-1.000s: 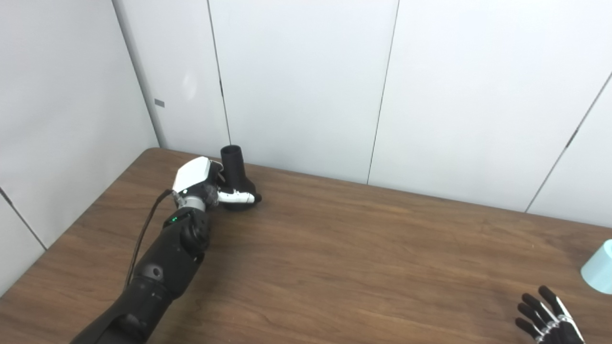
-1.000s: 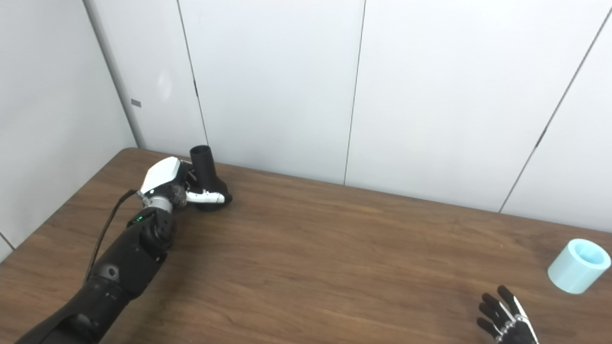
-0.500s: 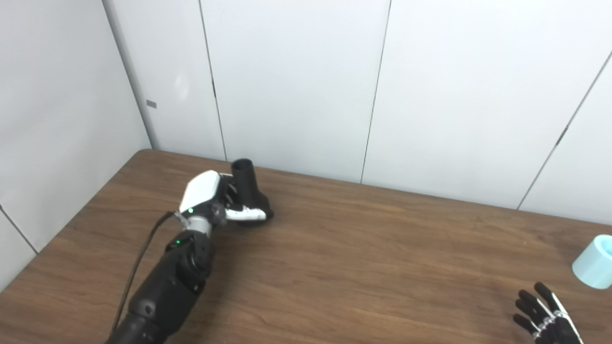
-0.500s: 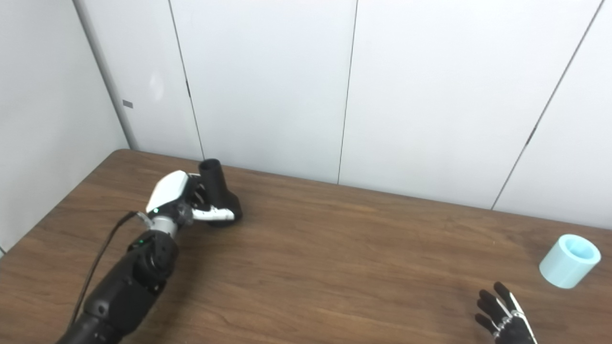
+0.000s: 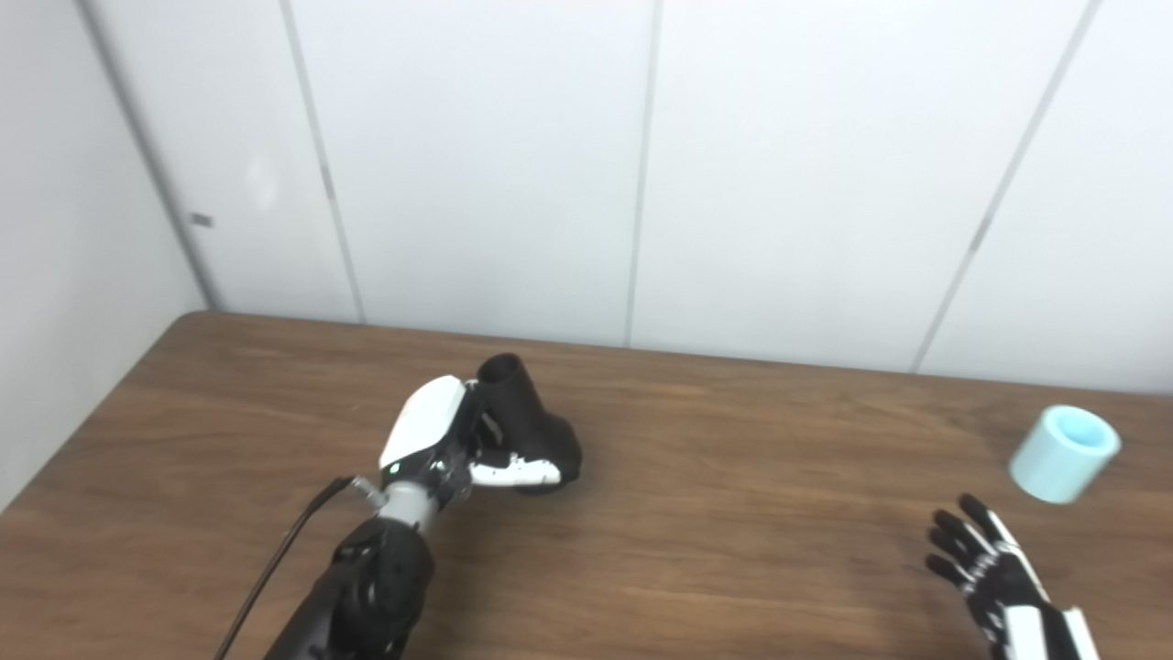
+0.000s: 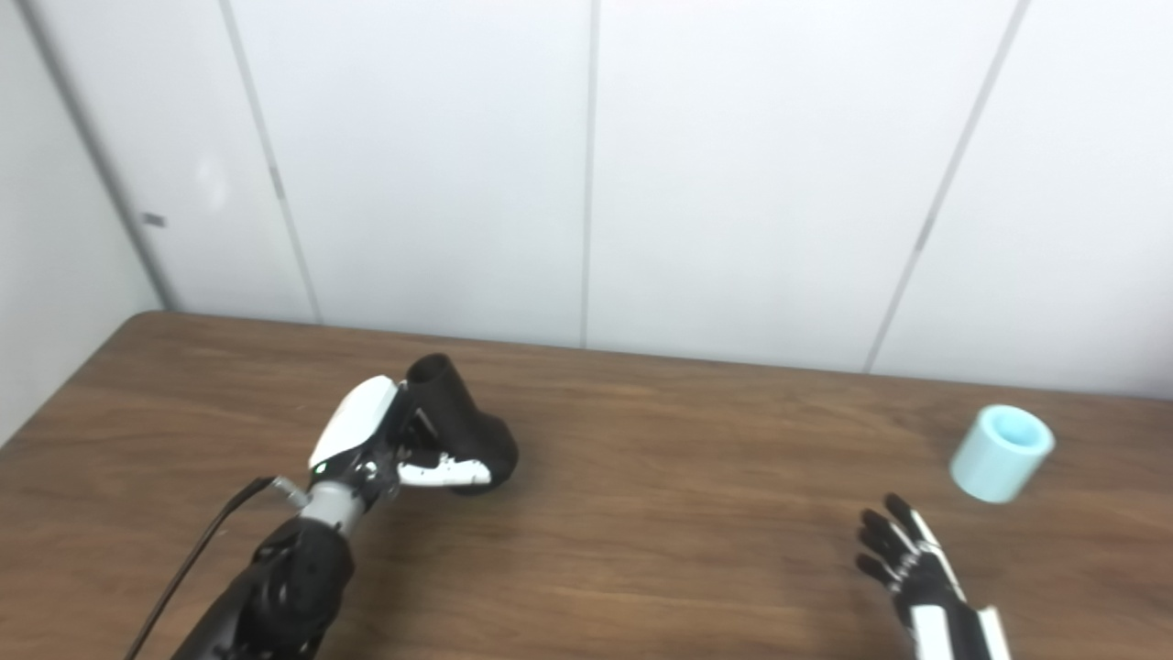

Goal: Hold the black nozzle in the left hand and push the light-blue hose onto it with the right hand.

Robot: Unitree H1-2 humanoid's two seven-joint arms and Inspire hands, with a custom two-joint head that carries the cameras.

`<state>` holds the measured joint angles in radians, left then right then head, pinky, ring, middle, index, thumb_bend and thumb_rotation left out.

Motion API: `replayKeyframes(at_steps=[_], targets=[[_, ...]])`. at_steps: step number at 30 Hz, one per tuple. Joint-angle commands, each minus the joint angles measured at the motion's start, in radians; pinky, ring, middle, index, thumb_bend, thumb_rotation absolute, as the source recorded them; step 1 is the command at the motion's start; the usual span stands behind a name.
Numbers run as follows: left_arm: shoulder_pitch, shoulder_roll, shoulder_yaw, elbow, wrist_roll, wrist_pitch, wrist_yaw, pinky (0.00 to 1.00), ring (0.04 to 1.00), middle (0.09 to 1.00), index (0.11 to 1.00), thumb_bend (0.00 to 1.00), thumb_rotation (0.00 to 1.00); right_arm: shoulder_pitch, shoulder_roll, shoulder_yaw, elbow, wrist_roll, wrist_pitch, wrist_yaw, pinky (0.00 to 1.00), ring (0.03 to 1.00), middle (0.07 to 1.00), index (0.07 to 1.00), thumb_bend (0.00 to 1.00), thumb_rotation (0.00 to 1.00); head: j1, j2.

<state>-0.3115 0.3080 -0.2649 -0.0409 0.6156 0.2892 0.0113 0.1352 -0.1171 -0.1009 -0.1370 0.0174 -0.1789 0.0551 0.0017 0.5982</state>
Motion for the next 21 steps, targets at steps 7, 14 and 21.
replayKeyframes(at_steps=[7, 14, 21], targets=[[0.029, -0.021, -0.073, -0.108, 0.082, -0.057, -0.048, 0.34, 0.361, 0.437, 0.523, 0.50, 0.00, 0.014, 0.019, -0.009, -0.112, -0.016, 0.069, -0.036, 0.80, 0.854, 0.839, 0.875, 0.54, 1.00, -0.057, 0.026], [0.071, -0.062, -0.164, -0.137, 0.153, -0.091, -0.092, 0.39, 0.402, 0.436, 0.499, 0.50, 0.00, 0.018, 0.009, -0.027, -0.207, -0.045, 0.118, -0.045, 0.79, 0.850, 0.833, 0.863, 0.56, 1.00, -0.105, 0.049], [0.097, -0.097, -0.234, -0.114, 0.186, -0.156, -0.102, 0.37, 0.376, 0.412, 0.494, 0.50, 0.00, 0.016, -0.009, -0.033, -0.274, -0.054, 0.152, -0.042, 0.74, 0.825, 0.825, 0.854, 0.55, 1.00, -0.124, 0.065]])
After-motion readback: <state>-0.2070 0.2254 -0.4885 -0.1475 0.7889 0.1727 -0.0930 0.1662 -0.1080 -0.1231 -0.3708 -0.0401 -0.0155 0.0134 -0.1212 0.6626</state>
